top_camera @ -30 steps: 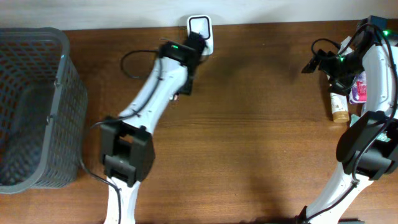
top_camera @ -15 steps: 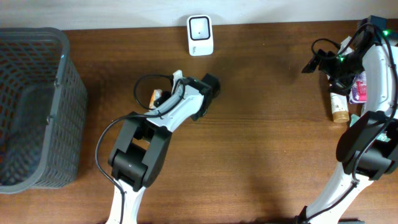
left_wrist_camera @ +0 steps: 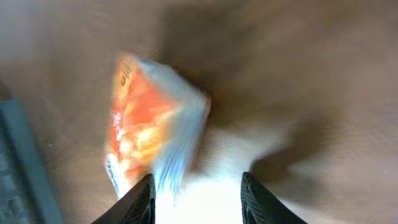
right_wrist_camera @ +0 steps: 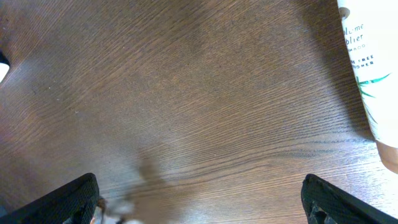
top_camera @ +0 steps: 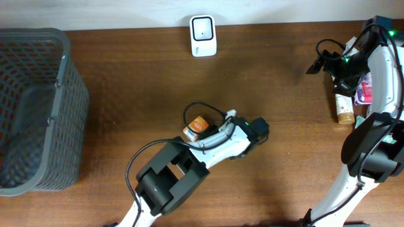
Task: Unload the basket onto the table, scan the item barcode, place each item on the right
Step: 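Carry the orange pack right, release it mid-table, raise left gripper, then reach the right gripper to the orange pack and grasp it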
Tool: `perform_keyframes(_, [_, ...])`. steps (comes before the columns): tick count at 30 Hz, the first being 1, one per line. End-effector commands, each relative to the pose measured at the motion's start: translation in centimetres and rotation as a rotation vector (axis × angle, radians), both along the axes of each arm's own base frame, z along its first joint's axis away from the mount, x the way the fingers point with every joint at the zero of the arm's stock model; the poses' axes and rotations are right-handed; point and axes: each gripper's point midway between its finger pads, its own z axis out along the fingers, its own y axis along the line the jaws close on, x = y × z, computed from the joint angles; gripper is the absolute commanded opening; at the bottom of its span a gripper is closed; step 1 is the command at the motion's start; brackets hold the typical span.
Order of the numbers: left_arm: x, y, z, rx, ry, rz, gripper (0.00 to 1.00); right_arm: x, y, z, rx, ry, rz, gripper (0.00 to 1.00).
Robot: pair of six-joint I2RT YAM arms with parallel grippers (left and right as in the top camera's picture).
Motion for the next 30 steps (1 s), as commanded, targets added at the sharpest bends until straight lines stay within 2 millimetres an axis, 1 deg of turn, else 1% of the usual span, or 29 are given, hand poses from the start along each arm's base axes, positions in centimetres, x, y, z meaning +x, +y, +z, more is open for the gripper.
perform_keyframes(1, [-1.7,-3.1,1.0,-0.105,0.127,-0.028,0.56,-0.1,0.2,-0.5,0.014,0.014,-0.006,0.99])
perform_keyframes(2, [-1.7,-3.9,1.7,-0.134,0.140,-0.026,0.61,-0.1,0.2,-0.5,0.014,0.014,-0.006,0.99])
perform_keyframes(4, [-1.1,-5.4,4.0,-0.192,0.142,-0.024,0.68,-0.1,0.2,-0.5,0.014,0.014,-0.006,0.98])
perform_keyframes(5, [-0.6,-5.9,5.2,-0.211,0.127,-0.023,0.75,-0.1,0.2,-0.5,0.014,0.014,-0.006,0.99])
perform_keyframes(6, [0.2,-6.3,6.9,-0.236,0.108,-0.017,0.96,-0.1,0.2,-0.5,0.014,0.014,-0.006,0.99])
perform_keyframes(7, [1.2,-6.2,8.4,-0.262,0.088,0.002,0.99,-0.1,0.2,-0.5,0.014,0.014,-0.006,0.99])
perform_keyframes(8, [2.3,-5.7,9.5,-0.287,0.075,0.029,0.99,-0.1,0.2,-0.5,0.014,0.014,-0.006,0.99])
perform_keyframes(9, [3.1,-5.3,10.1,-0.308,0.070,0.051,0.99,-0.1,0.2,-0.5,0.014,0.014,-0.006,0.99])
perform_keyframes(10, [4.7,-4.3,11.0,-0.343,0.060,0.096,0.99,-0.1,0.2,-0.5,0.014,0.014,-0.006,0.99])
perform_keyframes(11, [6.6,-2.3,11.5,-0.374,0.052,0.162,0.99,-0.1,0.2,-0.5,0.014,0.014,-0.006,0.99])
perform_keyframes(12, [8.0,-0.5,11.5,-0.404,0.055,0.220,0.99,-0.1,0.2,-0.5,0.014,0.014,-0.006,0.99])
perform_keyframes(15, [11.8,6.4,11.2,-0.453,0.046,0.408,0.99,-0.1,0.2,-0.5,0.014,0.014,-0.006,0.99])
perform_keyframes(17, [13.8,9.3,11.1,-0.514,0.027,0.488,0.99,-0.1,0.2,-0.5,0.014,0.014,-0.006,0.99])
perform_keyframes(19, [14.9,11.6,11.1,-0.539,0.006,0.542,0.99,-0.1,0.2,-0.5,0.014,0.014,-0.006,0.99])
perform_keyframes(21, [15.6,13.7,11.2,-0.545,-0.012,0.586,0.99,-0.1,0.2,-0.5,0.015,0.014,-0.006,0.99])
perform_keyframes(23, [15.9,15.0,11.2,-0.544,-0.020,0.612,0.99,-0.1,0.2,-0.5,0.015,0.014,-0.007,0.99])
perform_keyframes(24, [16.0,15.4,11.2,-0.528,-0.031,0.615,0.99,0.9,0.1,-0.2,0.017,-0.031,-0.004,0.99])
perform_keyframes(25, [16.0,15.9,11.3,-0.505,-0.046,0.620,0.99,2.3,0.1,0.2,0.026,-0.097,0.002,0.99])
perform_keyframes(26, [16.2,16.2,11.4,-0.505,-0.053,0.624,0.99,2.8,0.4,0.5,0.044,-0.124,0.008,0.99])
perform_keyframes(28, [16.5,17.1,11.4,-0.509,-0.062,0.642,0.99,2.2,3.2,1.4,0.194,-0.119,0.040,0.99])
perform_keyframes(29, [16.6,17.6,11.4,-0.509,-0.065,0.653,0.99,1.4,5.1,1.4,0.248,-0.099,0.100,0.98])
perform_keyframes(30, [16.6,18.1,11.4,-0.509,-0.068,0.662,0.99,-0.3,7.8,1.0,0.272,-0.035,0.191,0.87])
